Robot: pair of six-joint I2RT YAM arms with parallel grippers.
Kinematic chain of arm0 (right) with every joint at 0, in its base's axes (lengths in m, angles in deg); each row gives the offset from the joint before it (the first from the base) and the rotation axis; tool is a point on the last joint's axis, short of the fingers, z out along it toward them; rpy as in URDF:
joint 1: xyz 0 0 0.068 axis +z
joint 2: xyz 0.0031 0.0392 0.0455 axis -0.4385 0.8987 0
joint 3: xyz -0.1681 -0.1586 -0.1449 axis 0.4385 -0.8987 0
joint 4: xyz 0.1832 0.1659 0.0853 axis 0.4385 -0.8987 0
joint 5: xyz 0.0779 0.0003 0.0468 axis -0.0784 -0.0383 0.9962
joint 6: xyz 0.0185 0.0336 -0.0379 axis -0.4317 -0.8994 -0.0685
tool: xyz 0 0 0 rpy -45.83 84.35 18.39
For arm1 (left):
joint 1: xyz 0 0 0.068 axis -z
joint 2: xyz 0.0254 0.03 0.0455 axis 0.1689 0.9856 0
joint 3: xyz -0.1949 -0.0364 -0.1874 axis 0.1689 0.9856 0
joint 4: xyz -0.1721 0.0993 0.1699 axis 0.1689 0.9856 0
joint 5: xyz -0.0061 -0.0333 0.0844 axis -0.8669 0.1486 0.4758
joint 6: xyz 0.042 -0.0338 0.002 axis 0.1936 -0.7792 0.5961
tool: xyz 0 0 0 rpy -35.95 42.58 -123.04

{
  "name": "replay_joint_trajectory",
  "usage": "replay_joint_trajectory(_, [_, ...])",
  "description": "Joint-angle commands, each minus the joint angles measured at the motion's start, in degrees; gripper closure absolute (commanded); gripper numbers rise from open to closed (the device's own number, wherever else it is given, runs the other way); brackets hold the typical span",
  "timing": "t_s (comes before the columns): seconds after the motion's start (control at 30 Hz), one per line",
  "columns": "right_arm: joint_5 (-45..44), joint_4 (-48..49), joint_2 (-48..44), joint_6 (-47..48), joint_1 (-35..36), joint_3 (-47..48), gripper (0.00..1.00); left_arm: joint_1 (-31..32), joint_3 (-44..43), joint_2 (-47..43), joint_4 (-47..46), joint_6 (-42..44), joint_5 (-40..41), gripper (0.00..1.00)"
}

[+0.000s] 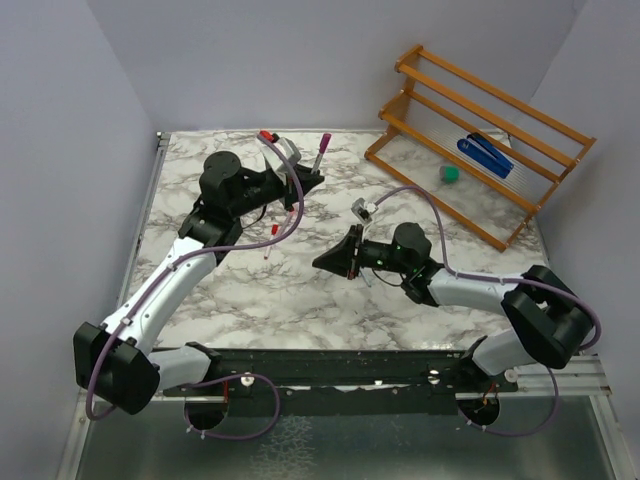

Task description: Insert the pens into the pen caps

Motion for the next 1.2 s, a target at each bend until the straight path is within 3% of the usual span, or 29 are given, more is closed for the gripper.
replay_joint_trajectory(0.0, [3.2, -4.0, 0.3, 1.5, 0.6, 0.5, 1.0, 0.2, -1.1, -0.1, -0.5, 2.0, 1.5, 1.0])
replay_joint_trajectory(0.13, [-0.2, -4.8, -2.0, 2.0, 0.6, -0.1, 1.0, 0.2, 0.2, -0.4, 2.2, 2.6, 1.6, 1.0])
replay_joint_trajectory(0.17, [-1.3, -5.0, -3.2, 2.1, 0.5, -0.4, 0.95, 0.2, 0.5, -0.4, 2.9, 2.6, 1.2, 1.0])
replay_joint_trajectory(0.3, [-6.1, -4.1, -10.0, 4.2, -3.1, -1.6, 0.55, 0.2, 2.3, 0.8, 6.5, 2.1, -1.8, 1.0])
replay_joint_trajectory(0.4, [-4.5, 0.9, -12.6, 2.4, -10.5, -1.2, 0.46, 0.2, 3.9, 1.3, 9.7, 2.2, -5.8, 1.0])
replay_joint_trajectory(0.5, [-1.5, 7.7, -11.3, 0.2, -15.6, 1.2, 0.45, 0.2, 5.9, 1.1, 11.4, 1.8, -10.6, 1.0])
replay_joint_trajectory(0.6, [-0.2, 11.0, -8.3, 1.0, -16.2, 6.0, 0.45, 0.2, 7.4, 0.5, 12.2, 1.5, -13.2, 1.0])
replay_joint_trajectory(0.77, [6.0, 22.3, 0.5, -5.7, -16.2, 12.8, 0.45, 0.3, 8.4, 0.8, 13.1, 1.0, -14.9, 1.0])
replay_joint_trajectory(1.17, [8.6, 19.8, 5.2, -6.0, -14.5, 17.1, 0.43, 0.9, 8.2, 2.8, 13.4, 1.5, -15.2, 1.0])
